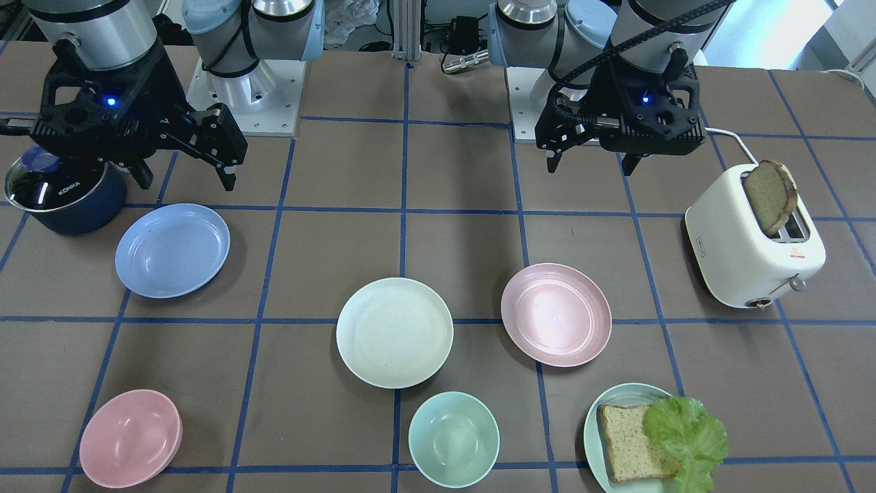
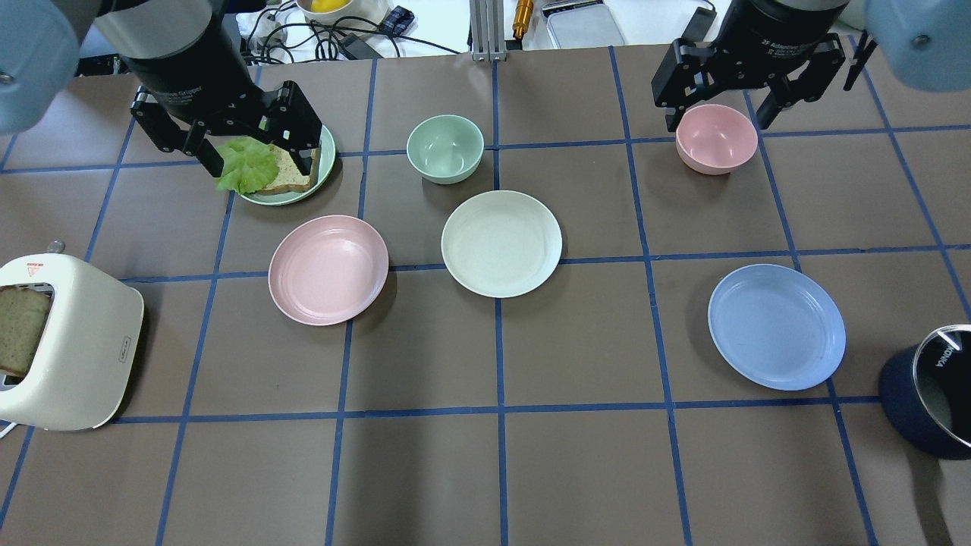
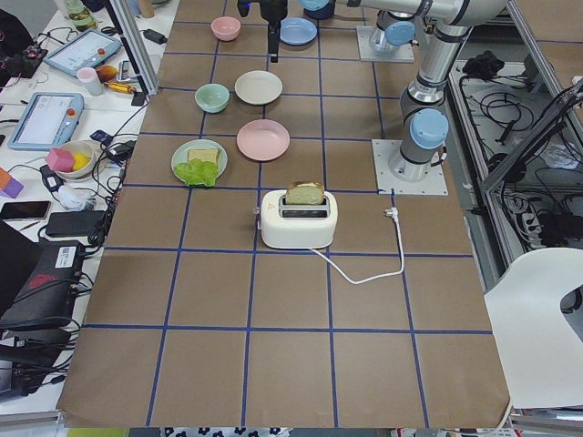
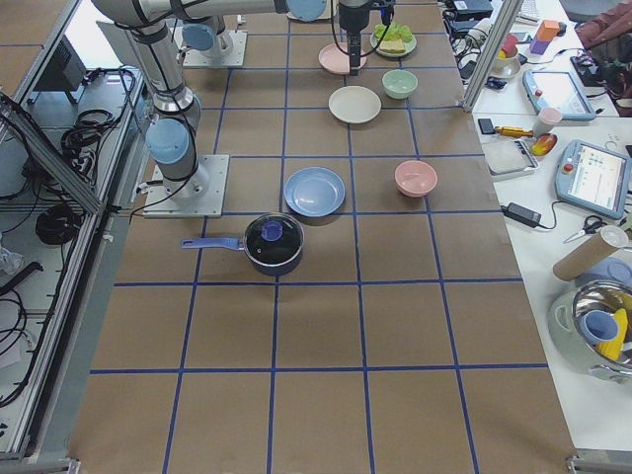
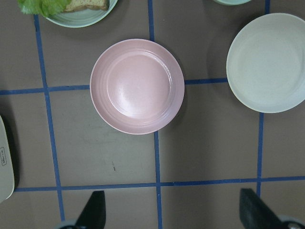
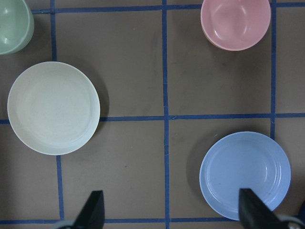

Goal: Stack three plates with pink and blue
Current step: 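Move left gripper toward pink plate while right gripper reaches for light blue plate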

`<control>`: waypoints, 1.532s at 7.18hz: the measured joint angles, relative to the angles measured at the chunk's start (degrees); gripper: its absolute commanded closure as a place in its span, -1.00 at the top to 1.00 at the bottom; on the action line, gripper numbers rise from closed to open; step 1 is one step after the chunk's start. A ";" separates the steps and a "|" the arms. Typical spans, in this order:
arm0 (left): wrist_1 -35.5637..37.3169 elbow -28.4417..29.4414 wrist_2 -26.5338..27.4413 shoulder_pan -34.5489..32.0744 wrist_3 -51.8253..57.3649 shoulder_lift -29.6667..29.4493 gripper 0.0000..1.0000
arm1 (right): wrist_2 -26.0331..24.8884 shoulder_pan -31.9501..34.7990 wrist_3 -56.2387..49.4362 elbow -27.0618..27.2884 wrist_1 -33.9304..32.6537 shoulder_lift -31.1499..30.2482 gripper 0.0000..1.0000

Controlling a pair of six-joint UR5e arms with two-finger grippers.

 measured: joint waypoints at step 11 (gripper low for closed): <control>-0.88 0.02 -0.33 1.33 0.06 0.51 1.00 | 0.03 -18.49 -17.79 9.88 1.23 0.11 1.00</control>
